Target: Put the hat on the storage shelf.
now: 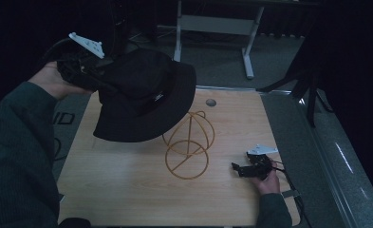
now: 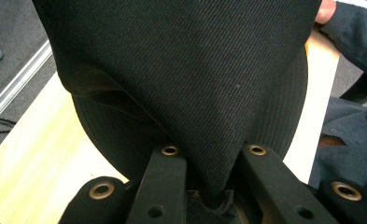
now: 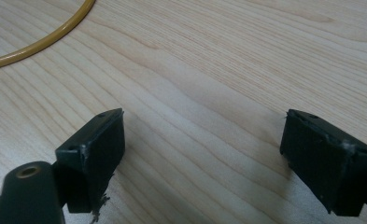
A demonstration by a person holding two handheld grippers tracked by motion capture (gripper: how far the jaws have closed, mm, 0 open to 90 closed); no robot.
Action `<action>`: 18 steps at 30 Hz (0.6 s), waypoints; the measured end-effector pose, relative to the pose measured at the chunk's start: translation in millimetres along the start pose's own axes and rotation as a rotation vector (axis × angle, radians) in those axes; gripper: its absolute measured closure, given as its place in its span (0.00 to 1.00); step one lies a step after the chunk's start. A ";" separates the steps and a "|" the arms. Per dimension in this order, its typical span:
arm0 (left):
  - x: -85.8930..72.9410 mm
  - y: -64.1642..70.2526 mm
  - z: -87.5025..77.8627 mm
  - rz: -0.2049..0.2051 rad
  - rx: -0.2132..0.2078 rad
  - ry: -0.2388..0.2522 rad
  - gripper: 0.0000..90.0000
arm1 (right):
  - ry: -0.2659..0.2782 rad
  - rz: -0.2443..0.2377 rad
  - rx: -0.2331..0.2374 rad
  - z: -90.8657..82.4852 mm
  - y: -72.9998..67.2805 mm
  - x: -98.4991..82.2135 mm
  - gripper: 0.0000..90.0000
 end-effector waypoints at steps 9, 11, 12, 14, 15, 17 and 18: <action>12.0 6.6 4.6 0.027 -0.005 0.004 0.95 | 0.000 0.000 0.000 0.0 0.0 0.0 0.15; 14.9 9.2 6.6 0.035 -0.011 0.005 0.95 | -0.001 -0.001 0.000 -0.1 0.1 -0.1 0.15; 16.1 10.4 7.8 0.039 -0.014 0.004 0.95 | -0.001 0.000 0.000 -0.1 0.0 -0.1 0.15; 18.3 12.5 10.0 0.048 -0.020 -0.002 0.95 | -0.001 0.000 0.000 -0.1 0.0 -0.1 0.15; 19.4 13.6 11.0 0.049 -0.022 -0.003 0.95 | -0.001 -0.001 0.000 -0.1 0.1 -0.1 0.15; 20.6 14.3 12.0 0.052 -0.025 -0.001 0.95 | -0.001 -0.001 0.000 -0.1 0.1 -0.1 0.15; 22.6 16.0 13.7 0.056 -0.033 -0.001 0.95 | -0.002 -0.001 0.000 -0.1 0.1 -0.1 0.15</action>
Point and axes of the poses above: each handheld gripper's, and its own axes: z roughly forward along the jaws, x roughly out of its top, y roughly to its right, the point moved 10 cm from there along z, roughly forward along the jaws, and after that the axes turned 2 degrees about y, right-handed, at the moved point
